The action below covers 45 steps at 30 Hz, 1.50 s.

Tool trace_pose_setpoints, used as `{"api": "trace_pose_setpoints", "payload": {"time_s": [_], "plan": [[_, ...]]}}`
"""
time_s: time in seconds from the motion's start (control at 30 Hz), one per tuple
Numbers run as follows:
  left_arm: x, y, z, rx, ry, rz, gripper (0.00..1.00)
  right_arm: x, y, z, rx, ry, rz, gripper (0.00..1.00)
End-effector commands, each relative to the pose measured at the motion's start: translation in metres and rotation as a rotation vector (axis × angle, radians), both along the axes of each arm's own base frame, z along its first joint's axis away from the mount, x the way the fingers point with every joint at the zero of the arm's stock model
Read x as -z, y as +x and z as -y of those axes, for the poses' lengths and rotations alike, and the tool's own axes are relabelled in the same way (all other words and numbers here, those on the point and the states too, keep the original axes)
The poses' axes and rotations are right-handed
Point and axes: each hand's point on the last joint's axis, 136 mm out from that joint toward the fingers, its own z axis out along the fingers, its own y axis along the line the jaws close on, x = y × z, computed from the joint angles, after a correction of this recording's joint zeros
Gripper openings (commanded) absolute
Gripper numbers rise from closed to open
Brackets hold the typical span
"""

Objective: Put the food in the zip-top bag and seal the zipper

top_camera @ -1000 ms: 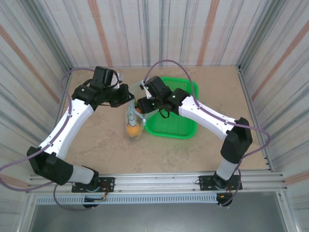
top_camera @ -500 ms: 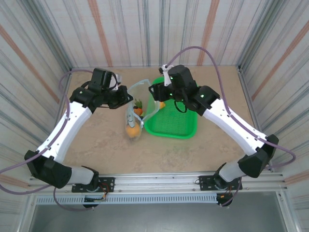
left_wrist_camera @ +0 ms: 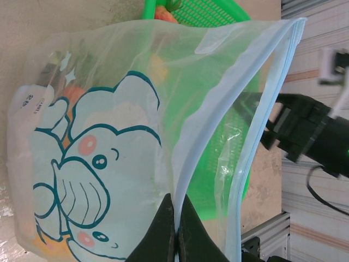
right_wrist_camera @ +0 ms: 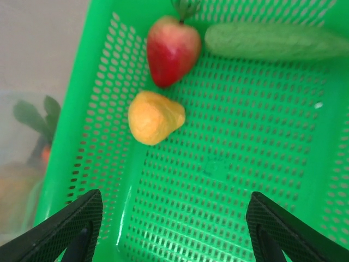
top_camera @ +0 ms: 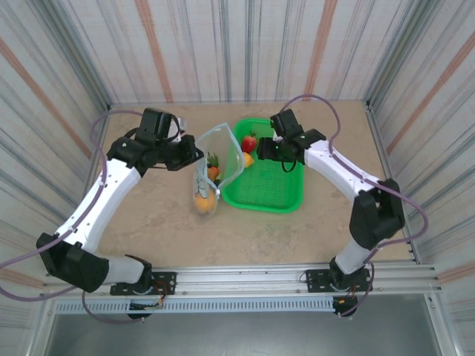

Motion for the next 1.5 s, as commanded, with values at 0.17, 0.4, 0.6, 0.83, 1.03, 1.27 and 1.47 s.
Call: {"api": "trace_pose_setpoints", "payload": {"time_s": [0.17,0.4,0.6,0.83,1.03,1.27,1.47], "plan": [[0.008,-0.02,0.0,0.021,-0.002,-0.027,0.0,0.038,0.034,-0.042,-0.01,0.098,-0.131,0.77],[0.022,-0.037,-0.013,0.007,0.042,-0.06,0.0,0.068,0.061,-0.062,-0.009,0.109,-0.169,0.76],[0.014,-0.036,-0.017,0.026,0.093,-0.057,0.0,0.112,0.066,-0.056,0.039,0.058,-0.255,0.66],[0.016,-0.034,-0.013,0.042,0.112,-0.082,0.0,0.143,0.058,-0.056,0.038,0.015,-0.327,0.52],[0.012,-0.032,-0.01,0.045,0.112,-0.078,0.0,0.113,0.057,-0.045,0.054,0.038,-0.254,0.42],[0.01,-0.027,-0.006,0.04,0.085,-0.062,0.0,0.054,0.058,-0.04,0.059,0.1,-0.129,0.4],[0.011,-0.026,-0.006,0.028,0.073,-0.055,0.0,0.012,0.047,-0.034,0.05,0.129,-0.058,0.39]]}}
